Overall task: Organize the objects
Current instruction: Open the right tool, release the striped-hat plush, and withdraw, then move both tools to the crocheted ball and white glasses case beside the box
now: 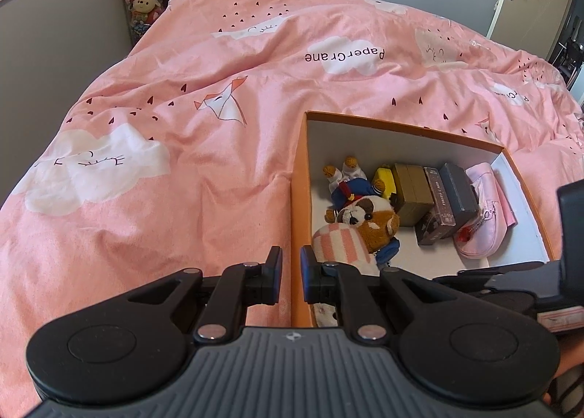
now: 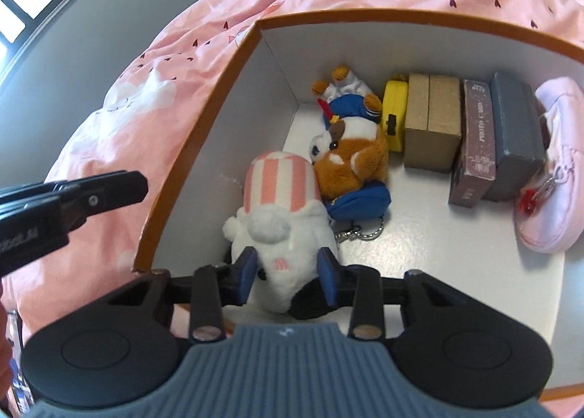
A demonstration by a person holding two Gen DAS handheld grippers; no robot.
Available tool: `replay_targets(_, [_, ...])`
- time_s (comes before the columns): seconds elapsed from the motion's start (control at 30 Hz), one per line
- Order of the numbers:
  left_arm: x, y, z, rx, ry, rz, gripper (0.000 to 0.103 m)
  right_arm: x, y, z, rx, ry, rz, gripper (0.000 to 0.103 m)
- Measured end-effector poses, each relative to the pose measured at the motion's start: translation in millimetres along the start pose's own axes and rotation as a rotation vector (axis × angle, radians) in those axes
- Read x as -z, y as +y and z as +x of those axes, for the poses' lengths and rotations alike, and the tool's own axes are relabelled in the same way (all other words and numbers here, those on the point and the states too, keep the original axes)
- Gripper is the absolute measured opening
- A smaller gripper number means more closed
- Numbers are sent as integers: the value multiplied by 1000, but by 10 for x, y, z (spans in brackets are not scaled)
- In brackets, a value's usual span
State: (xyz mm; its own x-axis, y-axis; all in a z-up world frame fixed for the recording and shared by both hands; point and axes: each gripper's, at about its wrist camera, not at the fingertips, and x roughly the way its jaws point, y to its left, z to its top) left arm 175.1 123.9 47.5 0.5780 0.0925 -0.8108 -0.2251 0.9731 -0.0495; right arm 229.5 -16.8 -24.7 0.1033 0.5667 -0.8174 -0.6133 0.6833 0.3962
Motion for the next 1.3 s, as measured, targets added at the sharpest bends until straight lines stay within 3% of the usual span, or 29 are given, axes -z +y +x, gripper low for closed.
replay_targets(0.2, [15,-18,-68,2,-12,4,13,15,47,-155,24,-40,-32,39])
replay_targets(0.53, [106,-85,-559,58,-140,22,23,440,206,-1081,27,-350,-133,50])
replay_targets(0.67, [254,-137,-788,110,-199,44,27,708,212,-1348,80,-459,-128,50])
replay_targets(0.8, [528,-216,-855,176,-189,83,28,1026,187,-1443,134,-509,-131,50])
replay_targets(1.0, [990,-305,-464,236,-58,50,28,1473,139,-1205,288,-430,-218,50])
replay_targets(1.2, [1313,-418,81,222,41,50,28,1732,44,-811,441,-346,-322,50])
replay_targets(1.3, [1372,-461,240,234,59,30,42,1757,-14,-681,458,-305,-320,50])
